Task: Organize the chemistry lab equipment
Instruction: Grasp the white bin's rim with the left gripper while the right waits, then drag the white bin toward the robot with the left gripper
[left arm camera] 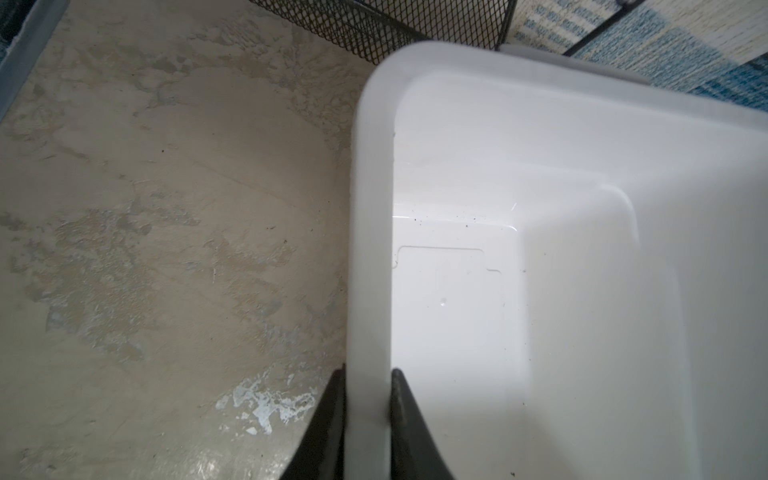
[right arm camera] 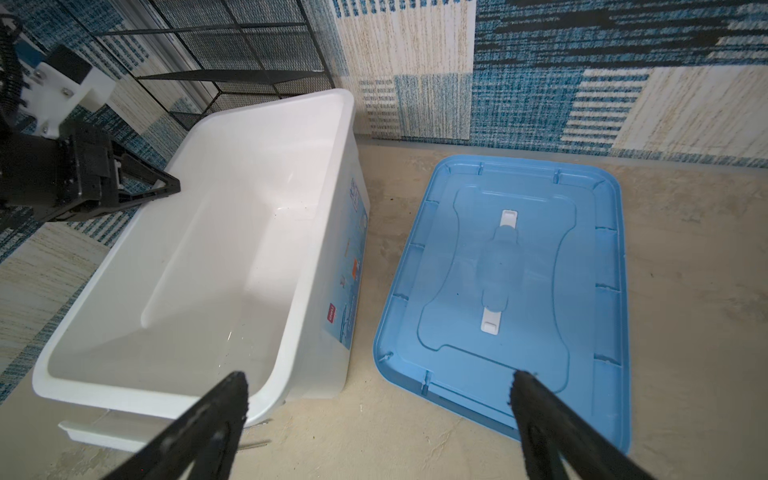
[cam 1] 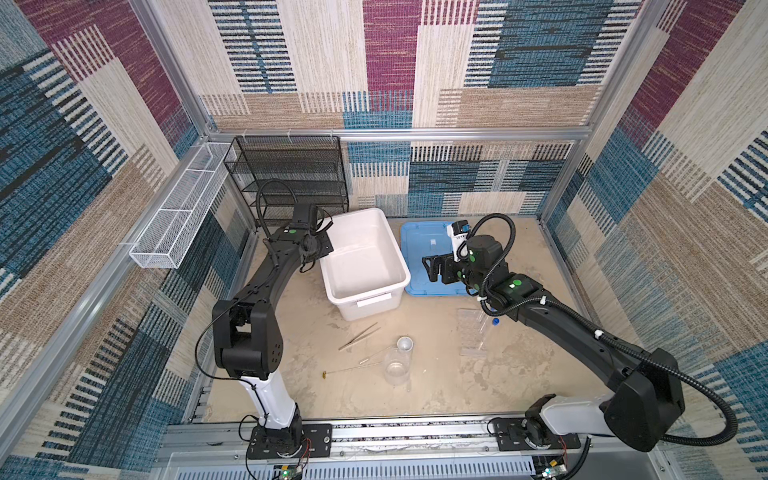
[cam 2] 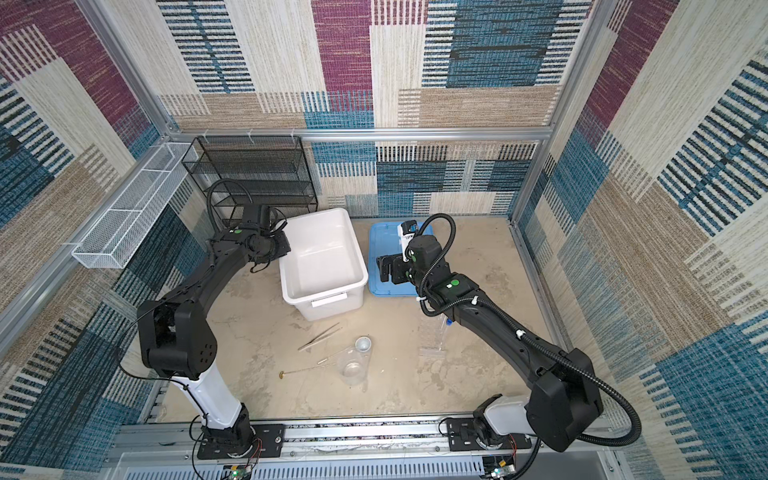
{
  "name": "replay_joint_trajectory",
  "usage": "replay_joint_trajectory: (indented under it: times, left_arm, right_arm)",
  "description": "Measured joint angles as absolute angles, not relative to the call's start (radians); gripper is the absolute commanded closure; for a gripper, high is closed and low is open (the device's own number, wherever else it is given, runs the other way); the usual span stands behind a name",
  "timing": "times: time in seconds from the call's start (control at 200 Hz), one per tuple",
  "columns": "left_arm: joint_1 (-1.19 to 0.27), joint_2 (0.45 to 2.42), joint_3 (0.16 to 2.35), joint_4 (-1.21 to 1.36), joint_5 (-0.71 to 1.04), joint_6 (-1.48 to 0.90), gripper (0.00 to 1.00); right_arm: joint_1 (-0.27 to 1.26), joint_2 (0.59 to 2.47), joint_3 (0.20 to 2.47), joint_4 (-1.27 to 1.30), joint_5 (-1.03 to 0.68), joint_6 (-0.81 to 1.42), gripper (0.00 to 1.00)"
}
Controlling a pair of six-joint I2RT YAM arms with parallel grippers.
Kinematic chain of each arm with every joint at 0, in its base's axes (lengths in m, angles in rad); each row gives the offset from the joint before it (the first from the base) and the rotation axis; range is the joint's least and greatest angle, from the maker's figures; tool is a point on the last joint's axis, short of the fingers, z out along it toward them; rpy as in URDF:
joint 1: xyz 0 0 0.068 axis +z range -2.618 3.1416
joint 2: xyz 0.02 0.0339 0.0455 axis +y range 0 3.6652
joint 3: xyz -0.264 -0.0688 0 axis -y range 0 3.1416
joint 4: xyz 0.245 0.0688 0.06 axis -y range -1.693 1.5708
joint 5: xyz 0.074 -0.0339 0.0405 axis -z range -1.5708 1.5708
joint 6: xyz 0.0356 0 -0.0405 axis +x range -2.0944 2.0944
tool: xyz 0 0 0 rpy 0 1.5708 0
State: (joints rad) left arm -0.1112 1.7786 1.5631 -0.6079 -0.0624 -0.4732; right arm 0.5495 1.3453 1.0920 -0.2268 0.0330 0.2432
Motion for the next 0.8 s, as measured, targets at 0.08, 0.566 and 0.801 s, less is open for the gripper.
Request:
replay_joint_trajectory:
  times: [0.08,0.566,0.801]
  left_arm:
    - [-0.102,1.739,1.525,-0.595,-0.072,-0.484,0.83]
    - [0.012,1.477,1.206,-0.462,-0.094,-0.677,0.85]
    - [0.023,1.390,1.061,-0.364,-0.142,-0.796,0.84]
  right_arm:
    - [0.550,1.337,1.081,-0.225,0.028,0.252,0.00]
    - [0.550,1.348,1.077,-0.207,0.000,0.269,0.02]
    - [0.549,1.347,1.063,-0.203,-0.009,0.280,0.02]
